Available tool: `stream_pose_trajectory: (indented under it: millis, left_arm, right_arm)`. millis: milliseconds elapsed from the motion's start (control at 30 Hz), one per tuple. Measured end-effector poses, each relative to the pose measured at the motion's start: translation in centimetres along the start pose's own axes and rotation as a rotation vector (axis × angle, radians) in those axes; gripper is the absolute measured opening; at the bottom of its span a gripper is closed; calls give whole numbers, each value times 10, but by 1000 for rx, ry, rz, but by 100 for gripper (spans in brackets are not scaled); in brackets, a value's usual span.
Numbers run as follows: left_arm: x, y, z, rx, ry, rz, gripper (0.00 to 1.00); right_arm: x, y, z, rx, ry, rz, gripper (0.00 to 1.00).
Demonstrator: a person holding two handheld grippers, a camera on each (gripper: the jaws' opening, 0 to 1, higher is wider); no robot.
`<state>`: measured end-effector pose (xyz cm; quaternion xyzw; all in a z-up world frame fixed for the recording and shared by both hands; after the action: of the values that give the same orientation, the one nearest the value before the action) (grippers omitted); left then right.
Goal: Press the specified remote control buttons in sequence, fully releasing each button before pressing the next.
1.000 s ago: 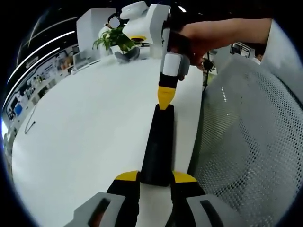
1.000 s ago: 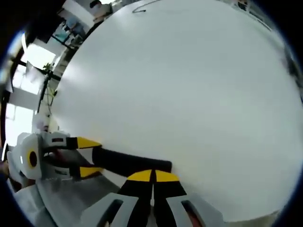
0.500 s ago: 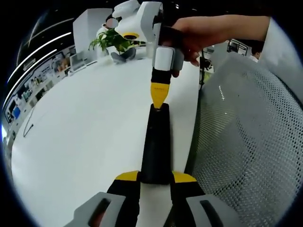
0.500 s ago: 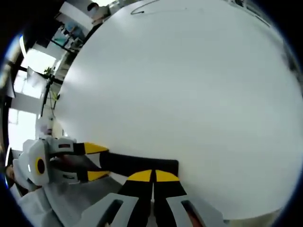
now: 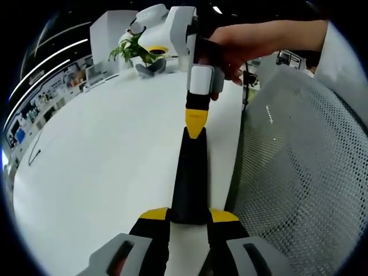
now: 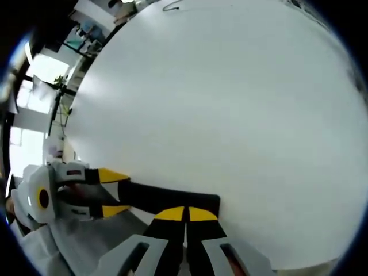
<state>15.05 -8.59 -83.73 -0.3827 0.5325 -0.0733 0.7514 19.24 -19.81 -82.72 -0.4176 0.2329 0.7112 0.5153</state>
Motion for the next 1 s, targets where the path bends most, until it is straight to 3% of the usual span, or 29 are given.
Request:
stream_pose_trajectory:
  millis: [467, 767, 1000]
  left_arm:
    - [2, -1, 0, -2, -1, -8, 24]
    - [2, -1, 0, 1, -2, -7, 24]
    - [2, -1, 0, 3, 1, -10, 24]
  right_arm:
    - [0, -1, -1, 6, 15, -7, 0]
    - [-1, -1, -3, 37, -29, -29, 0]
    - [0, -2, 0, 17, -22, 9, 0]
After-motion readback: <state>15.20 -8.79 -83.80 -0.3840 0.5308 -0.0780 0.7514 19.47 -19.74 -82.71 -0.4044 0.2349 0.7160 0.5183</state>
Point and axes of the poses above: the point that each gripper's makers call its tool centre point, and the gripper's own axes: x roughly forward along the fingers, z roughly to its left, y roughly out of its underside, the point moved 3 cm from there along -x, roughly backward along the fingers, and after that the axes turned 11 degrees about -y, right-handed, at the moved point
